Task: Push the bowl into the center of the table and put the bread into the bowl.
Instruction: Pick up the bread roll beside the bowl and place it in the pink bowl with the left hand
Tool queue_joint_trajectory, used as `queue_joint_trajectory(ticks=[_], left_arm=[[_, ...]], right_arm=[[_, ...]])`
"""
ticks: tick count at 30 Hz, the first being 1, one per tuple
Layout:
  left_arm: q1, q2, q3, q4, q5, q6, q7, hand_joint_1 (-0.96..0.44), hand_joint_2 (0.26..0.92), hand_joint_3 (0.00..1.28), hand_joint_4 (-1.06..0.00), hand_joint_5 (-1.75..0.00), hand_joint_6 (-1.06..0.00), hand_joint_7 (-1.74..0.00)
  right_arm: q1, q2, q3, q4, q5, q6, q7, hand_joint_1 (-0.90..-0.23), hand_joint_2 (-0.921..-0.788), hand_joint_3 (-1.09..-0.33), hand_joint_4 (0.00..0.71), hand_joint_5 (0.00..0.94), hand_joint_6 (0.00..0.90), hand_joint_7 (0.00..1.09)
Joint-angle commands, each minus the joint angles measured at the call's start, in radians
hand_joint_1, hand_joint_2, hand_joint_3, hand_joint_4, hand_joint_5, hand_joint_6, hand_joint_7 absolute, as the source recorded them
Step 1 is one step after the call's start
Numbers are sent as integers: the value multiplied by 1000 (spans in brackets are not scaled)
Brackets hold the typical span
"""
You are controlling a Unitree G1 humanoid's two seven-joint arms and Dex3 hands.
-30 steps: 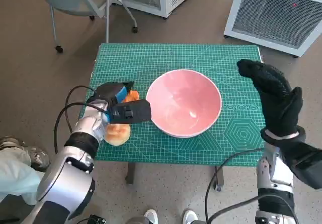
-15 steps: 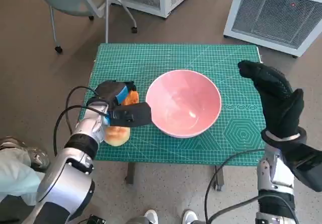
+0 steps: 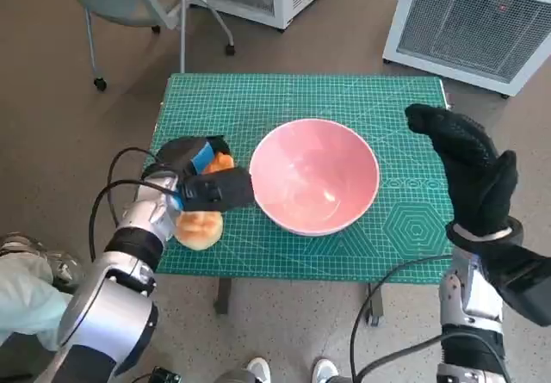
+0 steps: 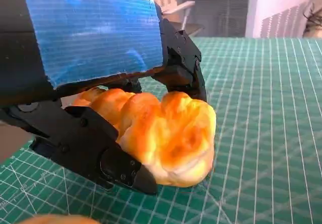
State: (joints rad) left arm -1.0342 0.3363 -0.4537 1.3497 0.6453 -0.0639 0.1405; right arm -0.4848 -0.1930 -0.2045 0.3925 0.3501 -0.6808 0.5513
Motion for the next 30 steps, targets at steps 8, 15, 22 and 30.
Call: queue_joint_trajectory(ticks=[8, 15, 22, 30], left_arm=[[-76, 49, 83, -99, -68, -58, 48, 0, 919, 63, -679, -1253, -666, -1040], [-30, 68, 121, -294, -85, -121, 102, 1, 917, 60, -684, -1218, -668, -1070], [84, 79, 147, -589, -76, -162, 130, 1, 920, 39, -728, -1144, -657, -1109], [167, 48, 127, -784, -43, -207, 127, 0, 917, 27, -767, -1094, -655, -1119]], right_arm=[[27, -2, 10, 4, 10, 23, 7, -653, -921, -752, 83, 0, -1, 409], [25, -2, 12, 3, 20, 34, 14, -654, -921, -750, 82, 0, -1, 398], [23, 1, 12, 8, 23, 38, 20, -652, -921, -749, 81, 0, -1, 391], [19, 3, 14, 11, 25, 44, 22, -650, -921, -749, 81, 0, -1, 388]])
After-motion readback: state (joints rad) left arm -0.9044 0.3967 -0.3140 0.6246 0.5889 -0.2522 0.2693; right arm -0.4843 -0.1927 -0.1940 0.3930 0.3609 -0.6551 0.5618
